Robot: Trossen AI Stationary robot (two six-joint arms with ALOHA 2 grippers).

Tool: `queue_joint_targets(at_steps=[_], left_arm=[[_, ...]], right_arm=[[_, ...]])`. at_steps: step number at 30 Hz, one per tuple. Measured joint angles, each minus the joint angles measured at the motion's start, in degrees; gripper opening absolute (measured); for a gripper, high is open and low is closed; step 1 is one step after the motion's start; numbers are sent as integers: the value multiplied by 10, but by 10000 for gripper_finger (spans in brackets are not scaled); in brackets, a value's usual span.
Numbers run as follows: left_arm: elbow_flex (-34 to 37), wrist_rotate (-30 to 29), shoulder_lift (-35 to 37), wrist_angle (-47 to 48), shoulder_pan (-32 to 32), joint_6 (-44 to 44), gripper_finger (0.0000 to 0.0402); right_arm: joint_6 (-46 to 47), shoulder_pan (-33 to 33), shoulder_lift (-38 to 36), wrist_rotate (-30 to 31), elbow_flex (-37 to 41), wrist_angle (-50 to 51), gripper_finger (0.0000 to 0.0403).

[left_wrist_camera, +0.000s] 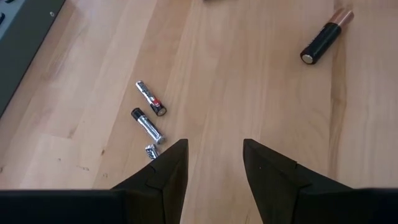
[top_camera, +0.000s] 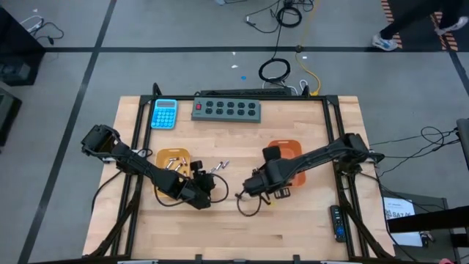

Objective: Sort batteries
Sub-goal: Put the silver battery into the yellow bin

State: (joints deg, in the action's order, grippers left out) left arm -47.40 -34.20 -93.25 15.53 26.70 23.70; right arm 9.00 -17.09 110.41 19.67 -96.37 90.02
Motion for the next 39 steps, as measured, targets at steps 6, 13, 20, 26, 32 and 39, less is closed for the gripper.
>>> queue_joint_targets(at_steps=[6, 13, 20, 26, 32, 39], left_arm=[[0, 0, 0, 0, 0, 0, 166], [0, 0, 0, 0, -15, 0, 190], [0, -9, 0, 2, -27, -16, 195], [0, -43, 0, 1, -38, -42, 194], [0, -59, 12, 13, -60, -84, 193], [18, -73, 55, 7, -121, -201, 193]], right_arm=[[47, 5, -37, -7, 92, 1, 257], [84, 5, -80, -1, 120, -25, 285], [113, -11, -133, 97, 120, -110, 274], [112, -22, -169, 196, 156, -217, 274], [44, -15, -206, 205, 273, -407, 274], [-53, 56, -257, 169, 369, -601, 274]])
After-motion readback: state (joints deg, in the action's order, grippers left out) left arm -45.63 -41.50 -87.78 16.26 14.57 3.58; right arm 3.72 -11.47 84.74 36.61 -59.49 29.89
